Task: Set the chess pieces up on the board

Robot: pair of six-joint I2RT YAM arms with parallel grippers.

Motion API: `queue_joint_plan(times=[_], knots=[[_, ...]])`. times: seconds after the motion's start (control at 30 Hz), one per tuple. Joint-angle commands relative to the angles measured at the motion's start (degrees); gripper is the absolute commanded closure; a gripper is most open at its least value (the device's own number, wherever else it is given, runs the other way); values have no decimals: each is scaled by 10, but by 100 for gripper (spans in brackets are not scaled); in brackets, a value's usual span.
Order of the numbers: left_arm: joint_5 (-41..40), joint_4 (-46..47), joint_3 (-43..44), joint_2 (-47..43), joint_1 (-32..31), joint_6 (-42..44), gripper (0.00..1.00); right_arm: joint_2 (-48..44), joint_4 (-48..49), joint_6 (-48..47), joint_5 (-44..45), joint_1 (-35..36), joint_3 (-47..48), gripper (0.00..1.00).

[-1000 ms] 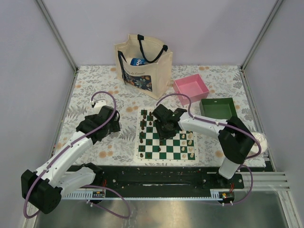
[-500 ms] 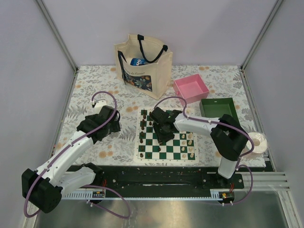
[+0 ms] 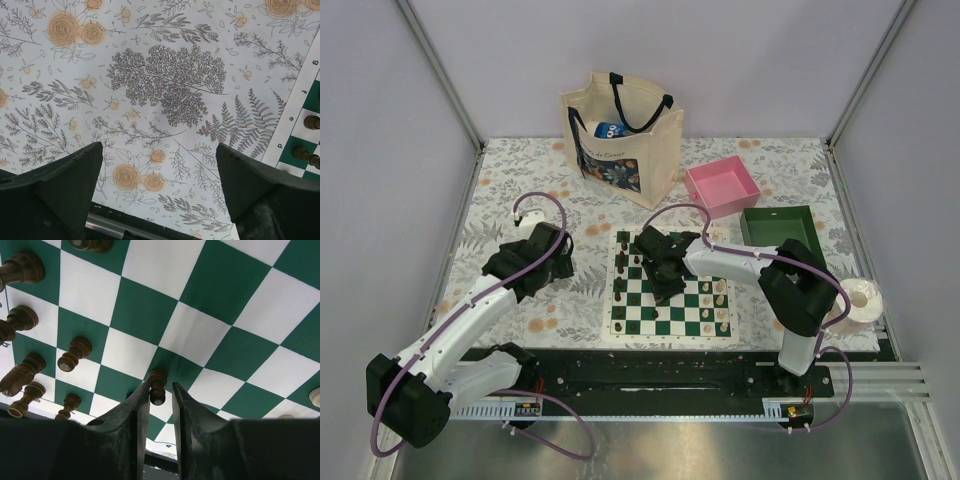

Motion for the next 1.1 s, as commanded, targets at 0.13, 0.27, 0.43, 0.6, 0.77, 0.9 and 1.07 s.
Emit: queue_joint_plan(times=[0.13,0.27,0.43,0.6,0.77,0.9,1.07], knots=[[-10,15,9,0,3,6,1,-11,12,-21,-9,6,33,79],[-9,13,11,2,3,5,1,-10,12,-27,-5,6,58,81],[-8,13,10,-2,3,6,1,18,12,-33,-9,6,100,81],[-11,11,8,-10,3,3,1,45,13,-35,-9,6,134,81],[-12,12,9,-10,3,4,1,69,13,-33,-11,6,152,80],[-10,11,9,-10,3,3,1,80,14,-31,-25,10,159,80],[-13,11,9,-13,3,3,1,97,14,-28,-22,13,166,80]])
